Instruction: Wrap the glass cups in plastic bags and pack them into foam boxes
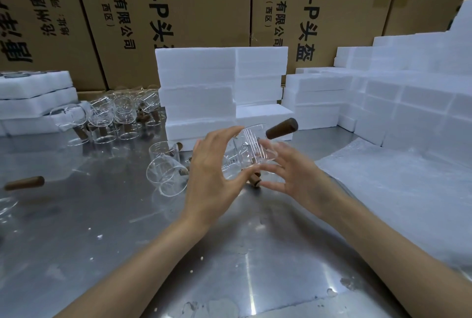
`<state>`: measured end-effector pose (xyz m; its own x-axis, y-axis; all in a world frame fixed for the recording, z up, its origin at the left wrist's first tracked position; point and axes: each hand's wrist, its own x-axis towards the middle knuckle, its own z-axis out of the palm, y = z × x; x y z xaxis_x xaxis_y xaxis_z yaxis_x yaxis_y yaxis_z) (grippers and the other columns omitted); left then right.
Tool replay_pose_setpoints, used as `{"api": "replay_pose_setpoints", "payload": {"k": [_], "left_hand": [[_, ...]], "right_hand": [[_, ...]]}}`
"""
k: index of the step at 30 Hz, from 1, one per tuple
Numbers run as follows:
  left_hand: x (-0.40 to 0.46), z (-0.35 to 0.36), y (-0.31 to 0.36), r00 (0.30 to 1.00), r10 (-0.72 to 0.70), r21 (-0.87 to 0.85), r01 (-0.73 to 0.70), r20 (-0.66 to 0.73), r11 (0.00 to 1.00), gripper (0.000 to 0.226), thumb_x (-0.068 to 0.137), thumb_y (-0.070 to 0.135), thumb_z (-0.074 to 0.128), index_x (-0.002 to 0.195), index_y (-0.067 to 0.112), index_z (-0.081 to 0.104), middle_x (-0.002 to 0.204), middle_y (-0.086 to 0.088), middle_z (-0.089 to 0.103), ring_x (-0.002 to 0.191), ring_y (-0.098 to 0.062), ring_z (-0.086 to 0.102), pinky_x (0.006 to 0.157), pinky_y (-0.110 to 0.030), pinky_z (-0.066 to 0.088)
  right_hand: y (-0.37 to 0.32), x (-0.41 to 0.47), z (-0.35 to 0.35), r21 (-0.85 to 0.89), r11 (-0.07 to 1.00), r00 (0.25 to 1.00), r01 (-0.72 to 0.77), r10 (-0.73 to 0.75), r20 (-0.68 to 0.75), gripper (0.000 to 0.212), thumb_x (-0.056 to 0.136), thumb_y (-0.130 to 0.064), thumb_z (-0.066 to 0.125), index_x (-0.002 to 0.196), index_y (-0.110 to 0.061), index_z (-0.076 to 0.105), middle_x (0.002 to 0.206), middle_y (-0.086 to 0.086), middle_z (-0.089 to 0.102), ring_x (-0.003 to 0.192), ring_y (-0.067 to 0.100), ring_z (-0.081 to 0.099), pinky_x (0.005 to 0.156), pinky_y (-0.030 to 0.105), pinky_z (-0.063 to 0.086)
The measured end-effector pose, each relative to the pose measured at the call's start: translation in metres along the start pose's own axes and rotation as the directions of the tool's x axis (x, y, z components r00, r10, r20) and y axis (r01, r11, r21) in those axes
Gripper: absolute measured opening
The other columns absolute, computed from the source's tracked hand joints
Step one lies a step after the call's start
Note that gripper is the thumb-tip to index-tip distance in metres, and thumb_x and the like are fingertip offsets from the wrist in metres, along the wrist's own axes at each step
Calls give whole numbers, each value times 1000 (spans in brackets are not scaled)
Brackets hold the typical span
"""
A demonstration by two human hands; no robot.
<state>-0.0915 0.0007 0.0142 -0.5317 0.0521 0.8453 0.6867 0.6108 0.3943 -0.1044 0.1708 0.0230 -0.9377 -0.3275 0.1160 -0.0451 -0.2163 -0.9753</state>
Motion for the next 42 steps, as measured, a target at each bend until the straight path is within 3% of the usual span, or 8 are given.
{"api": "replay_pose_setpoints", "payload": {"k": [5, 10, 15, 18, 22, 27, 33, 42], "left_hand": [[-1, 1, 2, 998, 58, 108, -61, 33, 992, 63, 70, 16, 79, 129, 19, 56, 118, -2, 54, 112, -16, 46, 101, -24, 33], [-2, 3, 2, 994, 54, 99, -64, 100, 993, 72, 69, 6, 79, 133, 25, 52, 122, 1, 46, 116, -16, 42, 103, -28, 33], [-2, 1, 6, 950, -137, -176, 191, 282, 966, 101, 66, 43, 82, 143, 45, 17, 140, 15, 29, 129, 7, 34, 100, 0, 26], [-2, 2, 10, 870, -325, -370, 459, 371, 808, 98, 63, 46, 78, 144, 42, 23, 133, 21, 47, 115, 9, 51, 95, -8, 40], [1, 5, 7, 815, -392, -492, 573, 427, 655, 72, 71, 34, 70, 137, 18, 46, 120, 5, 65, 103, -2, 65, 82, -14, 50], [-4, 8, 6, 783, -371, -474, 606, 500, 639, 54, 68, 32, 71, 119, 22, 58, 116, -1, 68, 100, -10, 68, 80, -17, 51], [-11, 14, 6, 744, -330, -425, 623, 580, 657, 55, 71, 19, 75, 119, 28, 51, 117, 1, 61, 105, -17, 66, 91, -26, 53], [-19, 18, -4, 689, -300, -312, 614, 660, 725, 49, 80, 7, 74, 119, 21, 48, 115, -3, 58, 106, -16, 62, 99, -28, 48]], "right_hand": [[1, 1, -1, -80, 982, 972, 168, -179, -154, 57, 60, -57, 75, 108, -28, 61, 104, -10, 65, 96, 3, 64, 75, 26, 51], [-4, -1, -8, -104, 972, 941, 210, -230, -250, 24, 75, -46, 69, 84, -24, 69, 88, -6, 73, 86, 10, 70, 66, 20, 53], [-8, 1, -11, -86, 982, 933, 170, -188, -306, 14, 87, -30, 63, 81, -19, 70, 82, -4, 73, 82, 11, 71, 69, 20, 51], [-12, 0, -14, -25, 986, 931, 167, -166, -326, 13, 86, -27, 64, 82, -16, 70, 79, -3, 73, 77, 11, 71, 60, 16, 52], [-13, 0, -16, -34, 990, 926, 135, -138, -350, 8, 87, -17, 60, 82, -13, 65, 73, -3, 71, 71, 14, 70, 60, 21, 53], [-8, 2, -13, -248, 964, 886, 93, -194, -422, 18, 86, -7, 55, 71, -14, 54, 59, -2, 60, 52, 8, 61, 51, 23, 52], [-2, 7, -16, -274, 962, 854, -5, -138, -502, 15, 87, -3, 52, 78, -14, 57, 61, 1, 57, 38, 5, 54, 39, 17, 45], [9, 11, -24, -438, 868, 852, -231, -36, -522, 8, 89, -10, 54, 89, -14, 60, 73, 2, 59, 54, 13, 59, 48, 23, 48]]}}
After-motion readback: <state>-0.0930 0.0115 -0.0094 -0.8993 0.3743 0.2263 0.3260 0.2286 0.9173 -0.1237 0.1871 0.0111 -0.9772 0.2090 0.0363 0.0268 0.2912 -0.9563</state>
